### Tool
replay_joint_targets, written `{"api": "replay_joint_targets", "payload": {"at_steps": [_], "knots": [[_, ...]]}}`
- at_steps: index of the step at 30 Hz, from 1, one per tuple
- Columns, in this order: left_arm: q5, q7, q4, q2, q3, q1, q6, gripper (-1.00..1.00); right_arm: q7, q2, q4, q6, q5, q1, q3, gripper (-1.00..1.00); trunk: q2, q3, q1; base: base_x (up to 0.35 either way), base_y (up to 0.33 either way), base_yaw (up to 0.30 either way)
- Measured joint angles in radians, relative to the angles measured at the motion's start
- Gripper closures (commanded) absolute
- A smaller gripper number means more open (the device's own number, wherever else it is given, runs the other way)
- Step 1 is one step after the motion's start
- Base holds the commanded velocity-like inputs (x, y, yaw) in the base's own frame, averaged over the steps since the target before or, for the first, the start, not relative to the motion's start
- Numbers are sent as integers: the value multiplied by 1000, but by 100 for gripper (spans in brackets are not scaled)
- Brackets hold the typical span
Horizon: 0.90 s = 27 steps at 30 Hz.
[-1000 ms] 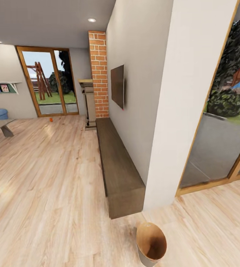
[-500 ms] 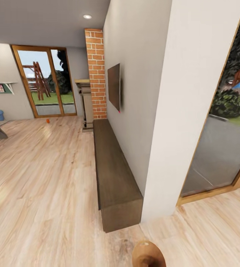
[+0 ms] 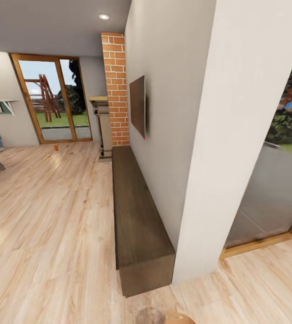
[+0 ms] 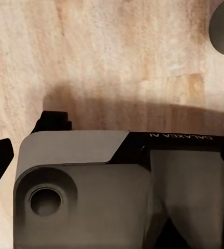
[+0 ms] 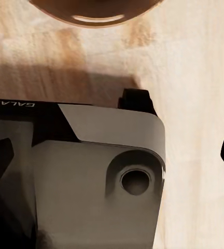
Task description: Put the three can of soda from the living room inside the tash can in the kitchen.
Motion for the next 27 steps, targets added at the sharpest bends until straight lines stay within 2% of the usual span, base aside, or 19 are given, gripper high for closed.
{"api": "replay_joint_targets", "payload": {"at_steps": [15,27], "knots": [[0,0,0,0,0,0,0,-100,0,0,0,0,0,0,0,-100,0,-2,0,125,27,34],[0,0,-1,0,0,0,-1,-100,1,0,0,0,0,0,0,-100,0,-3,0,-14,42,26]]}}
